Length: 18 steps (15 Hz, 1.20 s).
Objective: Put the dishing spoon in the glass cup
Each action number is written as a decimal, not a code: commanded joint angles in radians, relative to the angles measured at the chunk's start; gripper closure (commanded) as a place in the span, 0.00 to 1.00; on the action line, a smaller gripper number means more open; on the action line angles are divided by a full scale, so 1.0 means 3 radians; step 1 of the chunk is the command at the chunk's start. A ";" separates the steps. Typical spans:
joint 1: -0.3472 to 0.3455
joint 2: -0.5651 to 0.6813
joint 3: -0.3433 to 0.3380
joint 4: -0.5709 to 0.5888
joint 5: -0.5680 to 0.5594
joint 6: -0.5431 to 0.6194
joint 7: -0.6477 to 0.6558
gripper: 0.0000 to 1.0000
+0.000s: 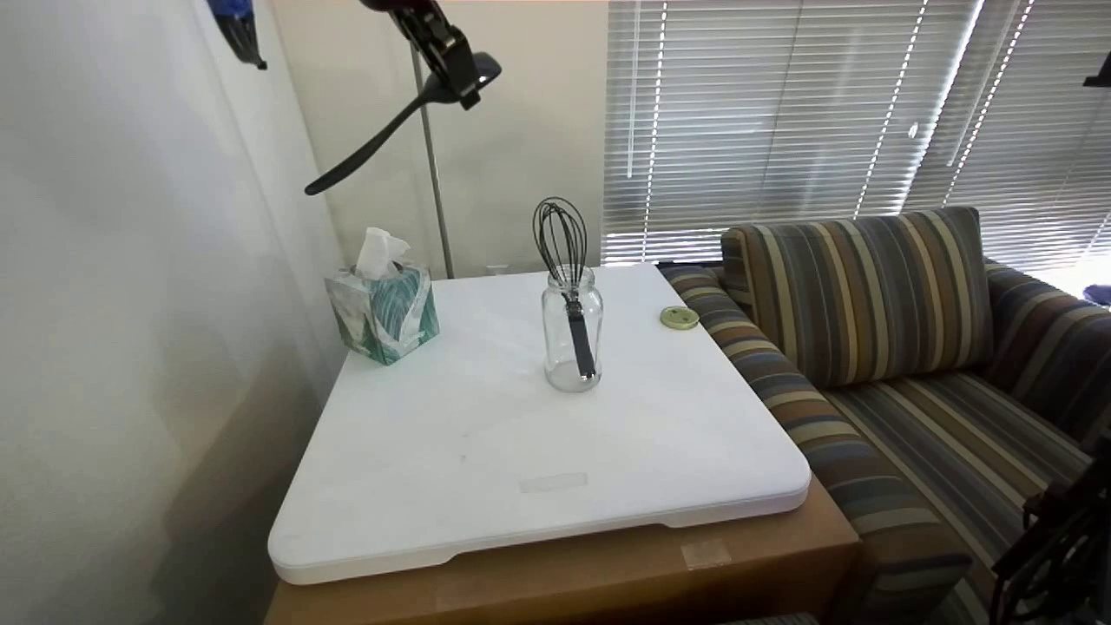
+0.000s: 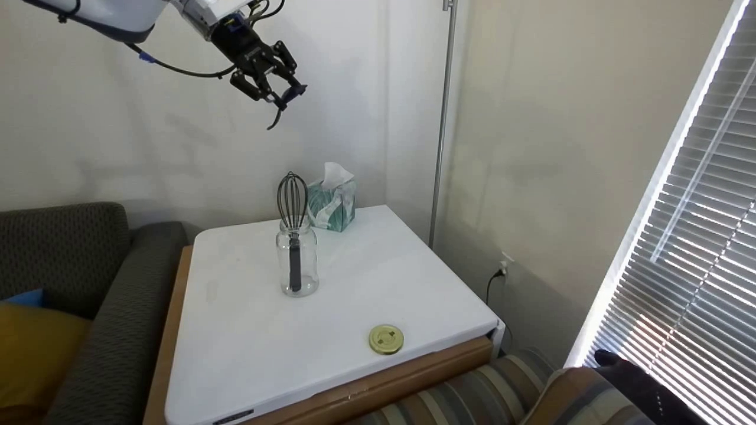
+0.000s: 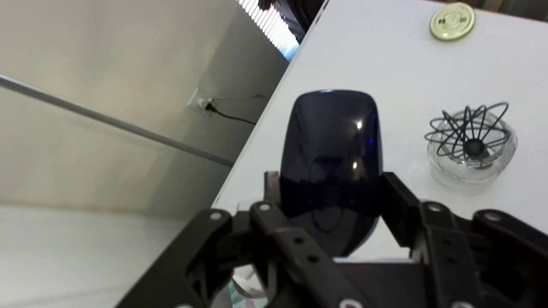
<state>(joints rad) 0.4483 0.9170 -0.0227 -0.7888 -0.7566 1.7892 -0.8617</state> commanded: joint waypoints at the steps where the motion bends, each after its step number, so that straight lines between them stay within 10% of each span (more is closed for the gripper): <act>1: 0.0050 -0.0174 -0.0177 0.0023 -0.0124 -0.0467 0.0034 0.67; 12: 0.0304 -0.0363 -0.0315 0.0275 -0.0884 -0.2933 -0.0223 0.67; 18: 0.0148 -0.0329 -0.0040 0.0073 -0.0945 -0.3480 -0.0687 0.67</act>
<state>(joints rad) 0.5341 0.8222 -0.0844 -0.7211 -1.0302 0.7758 -0.9979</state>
